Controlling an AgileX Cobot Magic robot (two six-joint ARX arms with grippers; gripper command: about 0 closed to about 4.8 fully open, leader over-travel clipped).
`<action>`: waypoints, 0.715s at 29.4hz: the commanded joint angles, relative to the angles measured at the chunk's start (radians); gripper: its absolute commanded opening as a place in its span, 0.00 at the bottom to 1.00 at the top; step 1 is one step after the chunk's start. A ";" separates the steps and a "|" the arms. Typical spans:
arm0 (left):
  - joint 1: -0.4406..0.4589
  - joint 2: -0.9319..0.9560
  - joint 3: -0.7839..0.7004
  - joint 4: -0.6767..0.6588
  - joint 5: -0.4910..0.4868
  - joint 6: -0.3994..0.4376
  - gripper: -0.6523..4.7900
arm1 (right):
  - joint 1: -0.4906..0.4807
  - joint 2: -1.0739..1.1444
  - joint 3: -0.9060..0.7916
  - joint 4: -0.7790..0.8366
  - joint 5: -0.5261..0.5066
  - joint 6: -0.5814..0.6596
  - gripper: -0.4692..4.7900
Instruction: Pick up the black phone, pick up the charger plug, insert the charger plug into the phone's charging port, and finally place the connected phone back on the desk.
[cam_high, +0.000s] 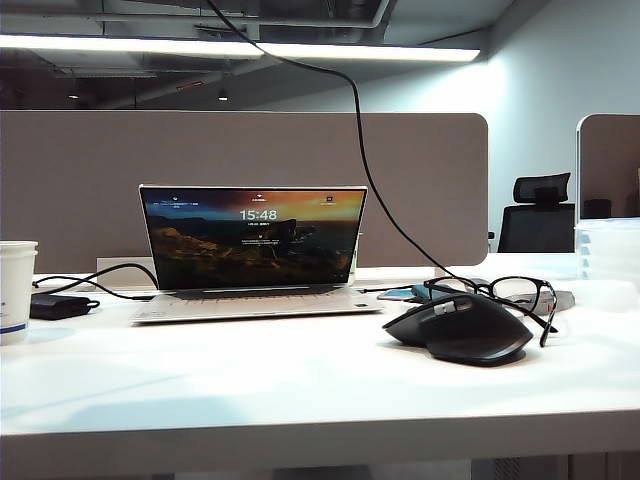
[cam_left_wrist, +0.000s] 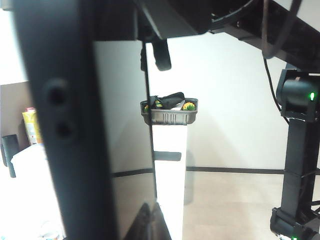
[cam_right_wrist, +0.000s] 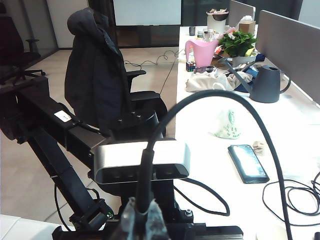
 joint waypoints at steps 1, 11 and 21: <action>0.001 -0.011 0.017 0.106 -0.027 -0.002 0.11 | -0.010 0.000 -0.005 -0.043 0.021 0.018 0.09; 0.001 -0.011 0.017 0.079 -0.030 -0.001 0.11 | -0.020 -0.014 -0.003 -0.026 0.025 0.020 0.32; 0.001 -0.010 0.017 -0.018 -0.011 0.055 0.11 | -0.025 -0.042 0.003 0.114 0.029 0.076 0.32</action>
